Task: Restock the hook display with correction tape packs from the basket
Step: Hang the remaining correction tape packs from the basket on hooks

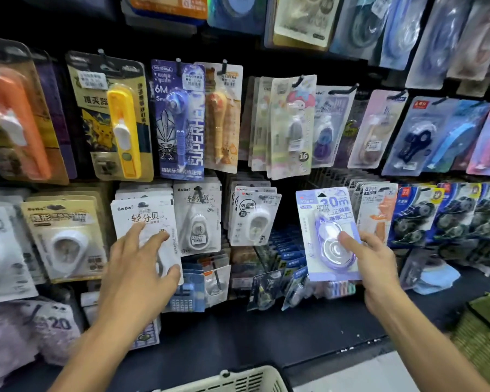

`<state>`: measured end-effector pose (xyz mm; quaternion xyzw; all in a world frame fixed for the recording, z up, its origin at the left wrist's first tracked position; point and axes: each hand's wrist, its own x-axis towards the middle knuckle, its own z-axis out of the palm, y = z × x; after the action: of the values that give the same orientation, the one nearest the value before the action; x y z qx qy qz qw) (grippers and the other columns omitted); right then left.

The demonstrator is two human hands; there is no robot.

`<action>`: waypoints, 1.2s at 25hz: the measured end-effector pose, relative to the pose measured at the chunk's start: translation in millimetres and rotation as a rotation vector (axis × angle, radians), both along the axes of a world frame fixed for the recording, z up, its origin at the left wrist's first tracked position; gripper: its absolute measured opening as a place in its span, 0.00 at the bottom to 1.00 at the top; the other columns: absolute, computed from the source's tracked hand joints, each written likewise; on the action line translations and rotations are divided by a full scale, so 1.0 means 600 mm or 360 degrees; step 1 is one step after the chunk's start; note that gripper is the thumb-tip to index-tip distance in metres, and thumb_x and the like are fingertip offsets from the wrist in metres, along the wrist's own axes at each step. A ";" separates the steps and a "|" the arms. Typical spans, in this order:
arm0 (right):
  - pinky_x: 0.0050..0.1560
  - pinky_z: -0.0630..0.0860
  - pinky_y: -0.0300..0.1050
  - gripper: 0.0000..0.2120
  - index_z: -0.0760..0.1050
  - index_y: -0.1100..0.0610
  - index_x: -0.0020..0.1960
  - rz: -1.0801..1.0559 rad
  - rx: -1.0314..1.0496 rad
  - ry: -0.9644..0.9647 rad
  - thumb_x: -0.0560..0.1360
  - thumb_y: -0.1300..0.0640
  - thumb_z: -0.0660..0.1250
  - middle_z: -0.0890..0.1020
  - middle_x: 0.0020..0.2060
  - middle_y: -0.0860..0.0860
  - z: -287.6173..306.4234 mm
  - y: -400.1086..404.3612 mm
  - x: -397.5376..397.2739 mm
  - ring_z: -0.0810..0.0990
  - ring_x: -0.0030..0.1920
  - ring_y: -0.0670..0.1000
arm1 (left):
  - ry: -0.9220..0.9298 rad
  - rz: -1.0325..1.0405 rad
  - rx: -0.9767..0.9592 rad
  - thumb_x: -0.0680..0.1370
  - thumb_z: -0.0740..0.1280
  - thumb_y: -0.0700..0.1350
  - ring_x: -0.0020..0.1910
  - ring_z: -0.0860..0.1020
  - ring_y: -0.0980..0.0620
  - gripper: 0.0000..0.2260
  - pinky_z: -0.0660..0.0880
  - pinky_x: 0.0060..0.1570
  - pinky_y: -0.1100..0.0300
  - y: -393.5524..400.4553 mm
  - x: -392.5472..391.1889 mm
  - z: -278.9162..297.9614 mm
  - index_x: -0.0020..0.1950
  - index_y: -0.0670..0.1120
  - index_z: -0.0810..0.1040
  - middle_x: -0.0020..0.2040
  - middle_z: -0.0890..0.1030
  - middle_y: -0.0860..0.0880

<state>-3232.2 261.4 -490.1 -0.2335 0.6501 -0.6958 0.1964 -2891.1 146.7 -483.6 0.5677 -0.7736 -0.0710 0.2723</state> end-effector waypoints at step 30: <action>0.58 0.76 0.49 0.20 0.72 0.53 0.70 0.1773 0.1651 0.1815 0.78 0.56 0.64 0.81 0.63 0.54 -0.489 0.106 0.313 0.79 0.62 0.57 | -0.0727 -0.0366 0.1510 0.77 0.68 0.46 0.61 0.79 0.44 0.16 0.74 0.54 0.58 0.153 0.125 -0.446 0.65 0.51 0.76 0.64 0.80 0.45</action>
<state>-3044.7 324.8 -783.3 -0.6981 0.6710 0.0920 0.2323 -2815.8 238.2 -751.2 0.5410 -0.7533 -0.3168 -0.1986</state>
